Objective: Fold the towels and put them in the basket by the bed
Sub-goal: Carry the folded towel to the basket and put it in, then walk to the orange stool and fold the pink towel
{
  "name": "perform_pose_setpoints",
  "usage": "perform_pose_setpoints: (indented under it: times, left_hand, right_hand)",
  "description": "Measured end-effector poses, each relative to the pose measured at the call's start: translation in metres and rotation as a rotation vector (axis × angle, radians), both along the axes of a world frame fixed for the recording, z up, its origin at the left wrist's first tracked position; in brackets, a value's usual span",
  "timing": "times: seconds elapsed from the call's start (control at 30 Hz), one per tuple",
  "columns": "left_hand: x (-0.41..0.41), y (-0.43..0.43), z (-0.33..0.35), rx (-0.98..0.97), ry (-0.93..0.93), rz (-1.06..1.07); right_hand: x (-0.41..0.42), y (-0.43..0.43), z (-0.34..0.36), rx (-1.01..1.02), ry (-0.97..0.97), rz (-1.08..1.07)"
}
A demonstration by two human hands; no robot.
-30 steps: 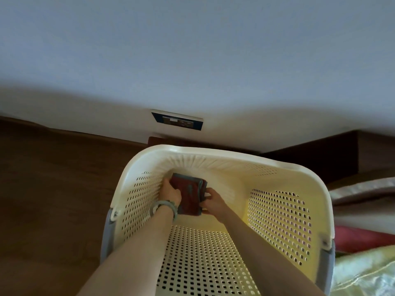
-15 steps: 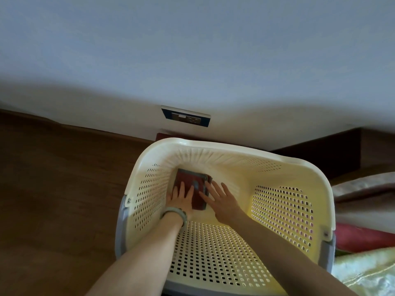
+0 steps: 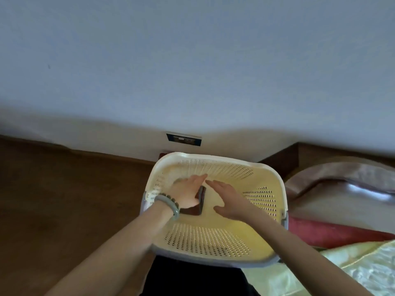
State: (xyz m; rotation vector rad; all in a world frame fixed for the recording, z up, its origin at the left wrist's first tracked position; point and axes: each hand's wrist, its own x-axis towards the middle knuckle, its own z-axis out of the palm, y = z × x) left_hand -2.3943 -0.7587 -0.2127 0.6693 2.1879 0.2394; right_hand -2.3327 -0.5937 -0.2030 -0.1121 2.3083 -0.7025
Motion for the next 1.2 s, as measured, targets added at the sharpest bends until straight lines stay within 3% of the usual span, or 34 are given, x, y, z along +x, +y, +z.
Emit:
perform_pose_setpoints:
  times: [0.2,0.37,0.53,0.9,1.2]
  left_hand:
    - [-0.025,-0.012,0.133,0.291,0.162,0.009]
    - [-0.032,-0.018,0.22,0.597,0.143,0.091]
    - [-0.02,-0.012,0.287,0.834,0.065,0.045]
    - [0.051,0.021,0.35,1.07,-0.129,-0.373]
    - [0.149,0.041,0.363,1.147,-0.317,-0.711]
  right_hand:
    - [0.005,0.02,0.121,-0.177,0.293,-0.269]
    - [0.028,0.033,0.21,-0.341,0.479,-0.467]
    - [0.071,0.037,0.272,-0.364,0.651,-0.638]
    - [0.229,-0.002,0.343,-0.239,0.976,-1.089]
    - [0.36,-0.074,0.357,-0.039,1.064,-1.377]
